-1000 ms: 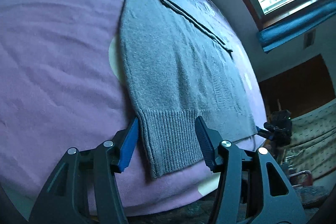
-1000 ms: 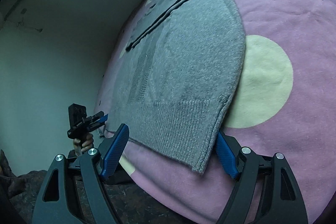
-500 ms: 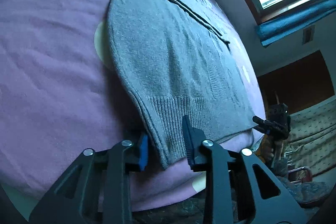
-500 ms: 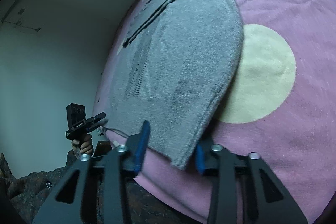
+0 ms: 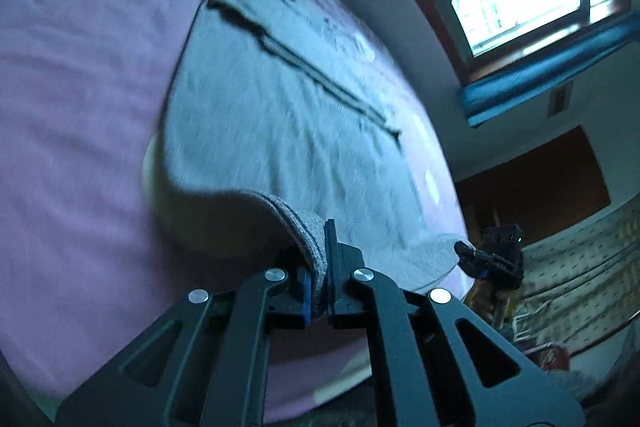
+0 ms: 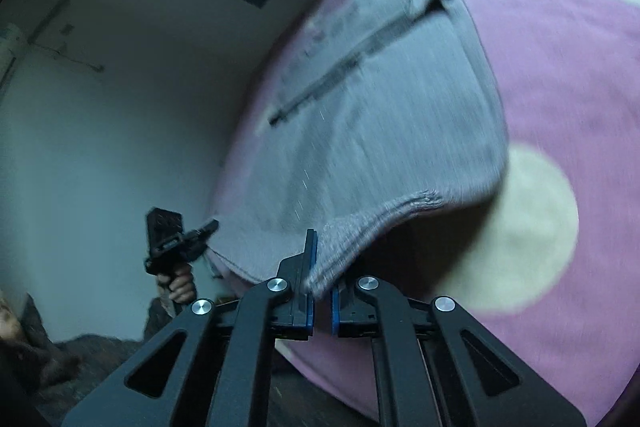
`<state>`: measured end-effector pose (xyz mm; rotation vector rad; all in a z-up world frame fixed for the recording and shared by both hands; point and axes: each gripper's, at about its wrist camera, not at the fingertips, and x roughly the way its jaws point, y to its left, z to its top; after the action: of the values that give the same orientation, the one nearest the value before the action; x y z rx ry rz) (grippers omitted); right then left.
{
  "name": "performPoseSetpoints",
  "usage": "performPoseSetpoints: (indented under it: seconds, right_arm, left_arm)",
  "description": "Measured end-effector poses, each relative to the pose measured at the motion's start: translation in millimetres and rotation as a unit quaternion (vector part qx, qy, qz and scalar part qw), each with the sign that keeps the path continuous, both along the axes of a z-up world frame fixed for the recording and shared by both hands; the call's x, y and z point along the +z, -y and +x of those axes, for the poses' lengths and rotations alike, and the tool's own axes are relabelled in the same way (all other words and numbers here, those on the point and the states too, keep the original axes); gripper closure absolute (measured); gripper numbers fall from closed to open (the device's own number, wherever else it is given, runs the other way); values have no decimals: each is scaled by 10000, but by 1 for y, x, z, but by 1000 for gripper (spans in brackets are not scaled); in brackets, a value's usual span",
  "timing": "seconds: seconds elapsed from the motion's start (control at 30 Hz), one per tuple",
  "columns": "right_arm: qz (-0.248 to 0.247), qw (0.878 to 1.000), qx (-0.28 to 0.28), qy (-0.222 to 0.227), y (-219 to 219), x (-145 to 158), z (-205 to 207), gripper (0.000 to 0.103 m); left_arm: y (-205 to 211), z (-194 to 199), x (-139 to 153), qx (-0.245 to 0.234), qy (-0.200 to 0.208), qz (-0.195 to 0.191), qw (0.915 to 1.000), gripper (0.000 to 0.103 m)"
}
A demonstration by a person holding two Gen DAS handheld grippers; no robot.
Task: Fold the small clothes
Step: 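Fold the hem toward the collar with both grippers and release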
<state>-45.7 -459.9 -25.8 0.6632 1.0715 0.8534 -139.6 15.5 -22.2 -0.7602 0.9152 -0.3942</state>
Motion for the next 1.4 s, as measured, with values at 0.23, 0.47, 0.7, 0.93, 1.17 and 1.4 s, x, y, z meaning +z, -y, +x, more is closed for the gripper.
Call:
performPoseSetpoints:
  seconds: [0.23,0.47,0.7,0.93,1.17,1.4]
  right_arm:
    - [127,9995,-206,-181,-9,-25,82,98]
    - [213,9969,-400,-636,-7,-65,120,94]
    - [162,9991,-390,-7,14,-38,116,63]
    - [-622,9976,-259,186,3,-42,127,61]
    - [-890,9952,-96,405,-7,-42,124,59]
    - [-850,9954,-13,446,-6,-42,123,56]
  left_arm:
    - [-3,76,-12,114,153,108,9998,99]
    - [-15,118,-34,288,-126,219,9993,92]
    - [-32,105,1,286,620,679,9954,62]
    - [-18,127,-6,-173,496,1364,9893,50]
    - [-7,142,-26,-544,236,1879,9804,49]
    - [-1,150,-26,-756,240,2100,9745,49]
